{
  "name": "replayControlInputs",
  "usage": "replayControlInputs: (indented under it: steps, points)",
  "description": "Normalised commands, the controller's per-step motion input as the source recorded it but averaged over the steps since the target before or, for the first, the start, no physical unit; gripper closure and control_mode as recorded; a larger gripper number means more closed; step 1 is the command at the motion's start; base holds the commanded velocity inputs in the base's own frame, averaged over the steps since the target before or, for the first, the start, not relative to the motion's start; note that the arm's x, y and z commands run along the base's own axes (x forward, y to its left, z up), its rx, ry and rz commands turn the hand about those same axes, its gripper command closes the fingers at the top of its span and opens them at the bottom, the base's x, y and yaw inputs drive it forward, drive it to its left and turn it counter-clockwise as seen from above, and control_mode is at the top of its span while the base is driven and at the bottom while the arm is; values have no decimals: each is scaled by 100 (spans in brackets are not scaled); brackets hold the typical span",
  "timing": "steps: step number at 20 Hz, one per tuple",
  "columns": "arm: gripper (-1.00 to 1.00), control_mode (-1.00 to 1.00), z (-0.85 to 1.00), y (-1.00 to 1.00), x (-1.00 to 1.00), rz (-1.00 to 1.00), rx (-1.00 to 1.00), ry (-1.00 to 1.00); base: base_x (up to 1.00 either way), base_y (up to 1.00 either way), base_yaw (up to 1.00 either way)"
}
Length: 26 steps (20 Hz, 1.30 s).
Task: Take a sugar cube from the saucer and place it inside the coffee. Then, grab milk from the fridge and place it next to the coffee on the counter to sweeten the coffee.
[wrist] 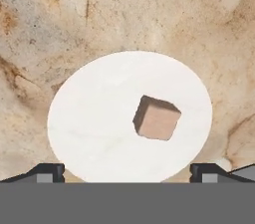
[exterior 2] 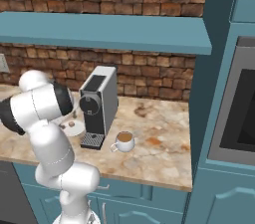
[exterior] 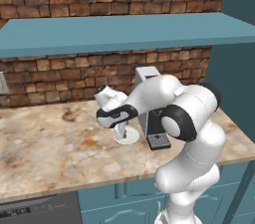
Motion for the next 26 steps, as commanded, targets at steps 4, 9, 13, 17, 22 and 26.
replayControlInputs:
  steps: [4,9,13,17,22,26]
  points:
    - [-100,-100,-18,6,36,0,-4,0,0,0,0]
    - [-100,-100,-23,13,30,0,-5,0,0,0,0]
    - [-100,-100,-21,8,12,0,-3,0,0,0,0]
    - [-100,-100,-16,0,1,0,0,0,0,0,0]
    - [-100,-100,-2,0,0,-5,0,0,0,0,0]
    - [-100,-100,0,0,0,-7,0,0,0,0,0]
